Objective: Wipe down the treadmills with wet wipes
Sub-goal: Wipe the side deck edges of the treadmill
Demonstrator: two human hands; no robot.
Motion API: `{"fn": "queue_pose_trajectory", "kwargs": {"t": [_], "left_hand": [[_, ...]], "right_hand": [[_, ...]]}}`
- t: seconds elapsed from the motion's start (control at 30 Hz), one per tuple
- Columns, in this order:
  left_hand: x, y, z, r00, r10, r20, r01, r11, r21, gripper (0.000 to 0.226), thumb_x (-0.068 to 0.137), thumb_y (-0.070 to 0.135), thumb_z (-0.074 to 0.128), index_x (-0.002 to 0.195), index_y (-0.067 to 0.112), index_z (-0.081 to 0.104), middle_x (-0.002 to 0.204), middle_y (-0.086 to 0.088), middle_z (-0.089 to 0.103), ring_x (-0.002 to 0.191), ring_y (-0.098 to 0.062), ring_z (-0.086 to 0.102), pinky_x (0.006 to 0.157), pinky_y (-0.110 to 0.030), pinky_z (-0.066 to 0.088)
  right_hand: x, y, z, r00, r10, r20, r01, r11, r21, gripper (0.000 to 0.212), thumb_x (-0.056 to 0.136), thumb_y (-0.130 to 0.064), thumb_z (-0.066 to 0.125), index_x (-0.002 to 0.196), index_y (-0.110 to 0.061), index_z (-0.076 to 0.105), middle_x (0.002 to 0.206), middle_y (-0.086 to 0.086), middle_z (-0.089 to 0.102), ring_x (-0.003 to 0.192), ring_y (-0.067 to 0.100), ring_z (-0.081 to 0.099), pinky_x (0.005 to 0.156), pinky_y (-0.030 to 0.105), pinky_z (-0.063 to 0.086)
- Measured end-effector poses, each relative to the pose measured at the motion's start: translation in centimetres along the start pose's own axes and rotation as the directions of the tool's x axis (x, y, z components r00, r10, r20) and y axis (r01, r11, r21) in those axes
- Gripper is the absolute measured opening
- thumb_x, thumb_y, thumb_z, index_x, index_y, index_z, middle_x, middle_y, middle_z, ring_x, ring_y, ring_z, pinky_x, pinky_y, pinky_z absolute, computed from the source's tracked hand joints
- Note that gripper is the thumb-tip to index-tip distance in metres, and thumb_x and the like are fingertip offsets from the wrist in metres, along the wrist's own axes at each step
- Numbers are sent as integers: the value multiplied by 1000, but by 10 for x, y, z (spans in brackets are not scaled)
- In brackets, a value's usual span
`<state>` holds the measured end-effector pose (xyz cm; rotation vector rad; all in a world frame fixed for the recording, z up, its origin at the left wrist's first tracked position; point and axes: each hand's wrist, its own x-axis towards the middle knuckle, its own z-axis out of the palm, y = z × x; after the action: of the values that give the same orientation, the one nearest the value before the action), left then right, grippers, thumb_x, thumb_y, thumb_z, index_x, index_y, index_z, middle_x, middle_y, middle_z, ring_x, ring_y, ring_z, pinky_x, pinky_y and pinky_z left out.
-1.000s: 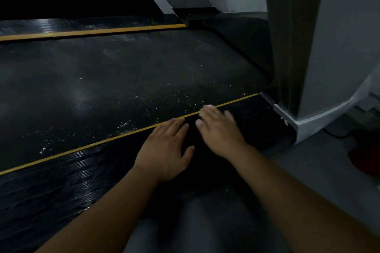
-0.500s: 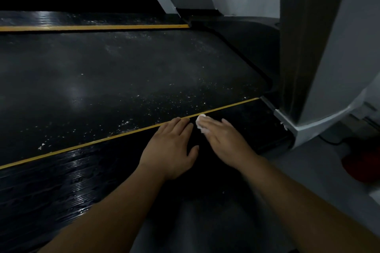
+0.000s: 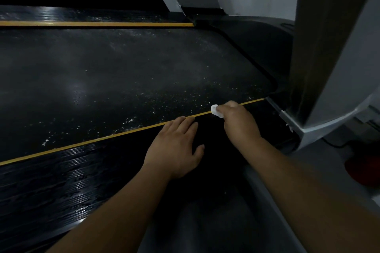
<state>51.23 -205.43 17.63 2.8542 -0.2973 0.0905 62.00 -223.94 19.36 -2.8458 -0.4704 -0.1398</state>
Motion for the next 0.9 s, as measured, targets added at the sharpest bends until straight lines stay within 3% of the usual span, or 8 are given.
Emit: {"fn": "queue_pose_trajectory", "kwargs": {"t": [0.1, 0.17, 0.27, 0.37, 0.5, 0.57, 0.7, 0.9], "left_hand": [[0, 1, 0, 1000, 1, -2, -1, 1000, -4, 88, 83, 64, 9, 157, 21, 30, 166, 3, 24, 154, -17, 14, 124, -33, 8], [0, 1, -1, 1000, 1, -10, -1, 1000, -14, 87, 83, 64, 10, 157, 22, 30, 165, 4, 27, 153, -17, 16, 124, -33, 9], [0, 0, 0, 1000, -6, -3, 6, 1000, -7, 85, 86, 64, 12, 158, 22, 29, 166, 4, 23, 154, -17, 14, 125, -34, 8], [0, 1, -1, 1000, -6, 4, 6, 1000, 1, 82, 89, 63, 14, 159, 22, 27, 167, 4, 20, 155, -18, 12, 124, -33, 7], [0, 1, -2, 1000, 3, -4, -3, 1000, -13, 87, 84, 64, 11, 157, 21, 32, 165, 2, 28, 153, -19, 18, 124, -34, 11], [0, 1, -1, 1000, 1, -2, -1, 1000, -13, 87, 84, 64, 11, 157, 21, 31, 165, 2, 28, 153, -19, 18, 125, -34, 12], [0, 1, -1, 1000, 2, 2, -2, 1000, -9, 87, 85, 65, 10, 158, 21, 29, 166, 3, 23, 154, -18, 14, 125, -34, 11], [1, 2, 0, 1000, 3, -7, -3, 1000, -17, 85, 85, 62, 13, 155, 19, 35, 163, 0, 31, 152, -20, 21, 124, -34, 12]], "right_hand": [[-23, -20, 9, 993, -118, 8, 115, 979, 167, 31, 103, -18, 44, 127, -16, 62, 131, 4, 60, 124, 24, 55, 103, 42, 46], [-48, -27, 9, 967, -239, 93, 232, 969, 83, 44, 101, -32, 35, 139, -19, 55, 151, 0, 49, 142, 16, 40, 120, 44, 27], [-53, 1, 2, 980, -163, 113, 172, 983, -69, 74, 91, -59, 12, 147, -25, 48, 160, -9, 36, 149, 5, 26, 122, 42, 9], [-25, 27, -5, 995, 71, 72, -66, 995, -71, 59, 98, -53, 17, 142, -29, 49, 160, -11, 36, 148, 5, 26, 121, 46, 10], [-43, -18, 9, 975, -201, 90, 206, 978, -44, 67, 94, -46, 11, 141, -25, 55, 156, -13, 42, 145, 3, 31, 119, 49, 20], [-50, -13, 5, 973, -202, 112, 204, 979, -11, 66, 95, -48, 12, 147, -27, 49, 158, -14, 39, 147, 0, 27, 122, 44, 13], [-20, 26, -5, 991, 124, 49, -123, 992, -32, 47, 106, -41, 29, 148, -28, 45, 160, -11, 35, 148, 4, 24, 121, 45, 10], [-52, -20, 5, 971, -184, 152, 183, 983, 16, 74, 92, -57, 11, 152, -27, 41, 162, -14, 30, 150, 1, 18, 124, 44, 11]]}}
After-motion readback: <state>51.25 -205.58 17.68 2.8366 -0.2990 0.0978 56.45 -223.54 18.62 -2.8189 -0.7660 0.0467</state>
